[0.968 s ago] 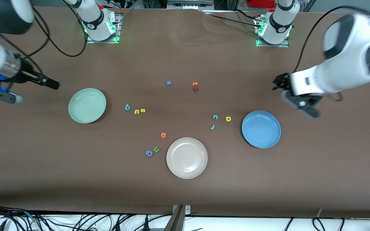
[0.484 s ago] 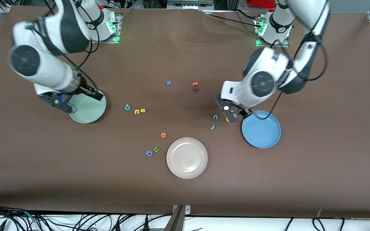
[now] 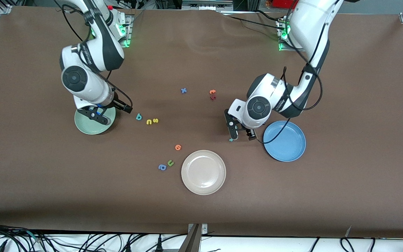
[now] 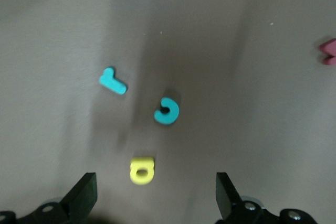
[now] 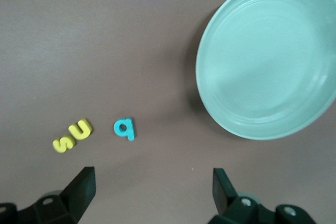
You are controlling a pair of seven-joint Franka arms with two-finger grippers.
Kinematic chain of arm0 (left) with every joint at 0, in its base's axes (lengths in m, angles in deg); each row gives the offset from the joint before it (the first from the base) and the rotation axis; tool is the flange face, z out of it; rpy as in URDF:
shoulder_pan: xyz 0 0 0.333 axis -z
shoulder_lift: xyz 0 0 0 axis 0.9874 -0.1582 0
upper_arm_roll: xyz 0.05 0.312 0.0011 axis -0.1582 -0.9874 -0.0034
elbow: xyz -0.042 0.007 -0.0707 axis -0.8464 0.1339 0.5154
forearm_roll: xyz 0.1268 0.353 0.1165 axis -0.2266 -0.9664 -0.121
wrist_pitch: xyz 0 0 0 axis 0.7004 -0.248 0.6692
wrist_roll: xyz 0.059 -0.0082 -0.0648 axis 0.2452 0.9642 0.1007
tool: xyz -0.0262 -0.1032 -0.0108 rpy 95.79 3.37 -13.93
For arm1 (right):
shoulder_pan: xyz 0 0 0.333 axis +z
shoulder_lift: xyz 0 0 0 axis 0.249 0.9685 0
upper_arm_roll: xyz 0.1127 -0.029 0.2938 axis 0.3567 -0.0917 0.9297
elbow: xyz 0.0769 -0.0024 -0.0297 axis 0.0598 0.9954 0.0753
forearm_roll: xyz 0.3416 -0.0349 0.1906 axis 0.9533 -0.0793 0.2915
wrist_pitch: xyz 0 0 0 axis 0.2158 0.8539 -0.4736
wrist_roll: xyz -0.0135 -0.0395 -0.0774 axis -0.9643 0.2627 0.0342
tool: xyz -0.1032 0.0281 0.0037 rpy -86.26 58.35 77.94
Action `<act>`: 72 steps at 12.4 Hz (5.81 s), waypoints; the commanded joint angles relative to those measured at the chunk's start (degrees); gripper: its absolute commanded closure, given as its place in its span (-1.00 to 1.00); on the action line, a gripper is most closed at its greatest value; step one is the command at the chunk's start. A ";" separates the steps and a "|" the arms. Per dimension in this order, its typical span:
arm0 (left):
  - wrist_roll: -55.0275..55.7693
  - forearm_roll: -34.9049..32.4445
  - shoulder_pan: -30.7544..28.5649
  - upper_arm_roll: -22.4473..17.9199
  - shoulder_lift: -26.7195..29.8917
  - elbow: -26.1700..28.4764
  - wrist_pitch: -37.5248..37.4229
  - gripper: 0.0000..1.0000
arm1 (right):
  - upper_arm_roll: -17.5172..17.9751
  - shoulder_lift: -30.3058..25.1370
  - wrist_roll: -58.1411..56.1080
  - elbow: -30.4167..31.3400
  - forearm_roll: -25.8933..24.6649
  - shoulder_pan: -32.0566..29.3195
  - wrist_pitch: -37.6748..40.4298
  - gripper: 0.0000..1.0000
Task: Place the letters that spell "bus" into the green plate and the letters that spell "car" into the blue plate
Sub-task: 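Grasp the yellow a with the left gripper while the right gripper lowers, then release the yellow a onto the blue plate with the left gripper, then grasp the teal c with the left gripper while the right gripper grasps teal q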
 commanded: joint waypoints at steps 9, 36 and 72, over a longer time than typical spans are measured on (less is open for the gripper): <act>-1.37 -9.04 -0.27 -0.59 -0.14 9.53 13.71 -0.56 | 3.63 10.66 5.36 2.70 0.81 -0.33 -19.31 -0.69; 14.08 -6.59 -7.32 7.14 1.02 -0.29 1.06 -1.00 | 4.33 11.46 2.55 4.98 0.46 -0.69 -20.19 -0.08; 54.97 -8.42 -2.21 6.70 -4.18 1.01 9.23 -0.13 | 0.81 9.43 0.17 1.91 -0.77 -0.77 -16.05 -0.84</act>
